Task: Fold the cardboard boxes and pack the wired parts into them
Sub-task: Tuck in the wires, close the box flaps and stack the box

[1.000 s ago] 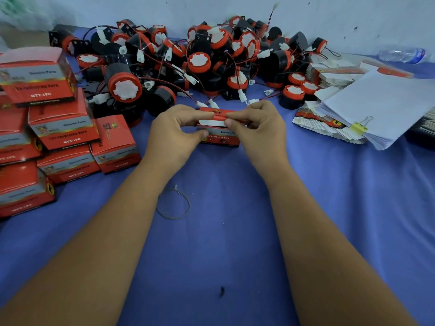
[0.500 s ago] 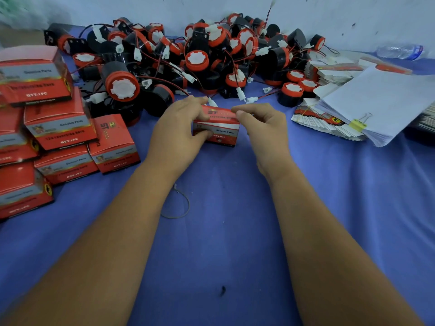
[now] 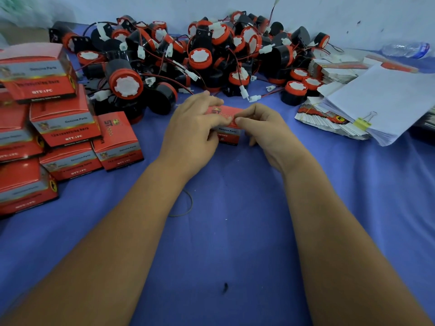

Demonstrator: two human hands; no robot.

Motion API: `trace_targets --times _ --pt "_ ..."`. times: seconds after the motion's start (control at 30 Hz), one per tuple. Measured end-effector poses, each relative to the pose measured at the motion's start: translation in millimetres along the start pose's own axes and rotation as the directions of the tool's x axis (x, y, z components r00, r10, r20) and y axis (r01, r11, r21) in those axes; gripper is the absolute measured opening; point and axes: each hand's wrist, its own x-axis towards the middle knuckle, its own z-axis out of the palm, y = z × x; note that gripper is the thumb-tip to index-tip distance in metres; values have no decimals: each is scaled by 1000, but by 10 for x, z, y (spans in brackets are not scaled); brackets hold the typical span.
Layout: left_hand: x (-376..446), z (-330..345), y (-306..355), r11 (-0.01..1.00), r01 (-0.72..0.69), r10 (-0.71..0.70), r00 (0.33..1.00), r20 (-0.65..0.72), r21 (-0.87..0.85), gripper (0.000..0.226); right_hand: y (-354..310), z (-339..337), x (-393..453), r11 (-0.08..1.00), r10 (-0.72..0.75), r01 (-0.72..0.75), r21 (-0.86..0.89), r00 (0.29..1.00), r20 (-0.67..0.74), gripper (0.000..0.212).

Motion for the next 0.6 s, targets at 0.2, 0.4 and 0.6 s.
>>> trace_targets --times 0.2,0.4,0.6 --pt "8 41 4 997 49 -51 998 -32 -63 30 52 25 -31 997 -54 52 -49 997 -53 18" --pt "-9 -1 2 985 99 -120 982 -143 -141 24 95 118 -70 851 -453 348 -393 866 -215 14" --pt "8 -6 29 988 26 6 978 -211 152 9 88 203 -58 653 -540 373 -659 839 -61 20"
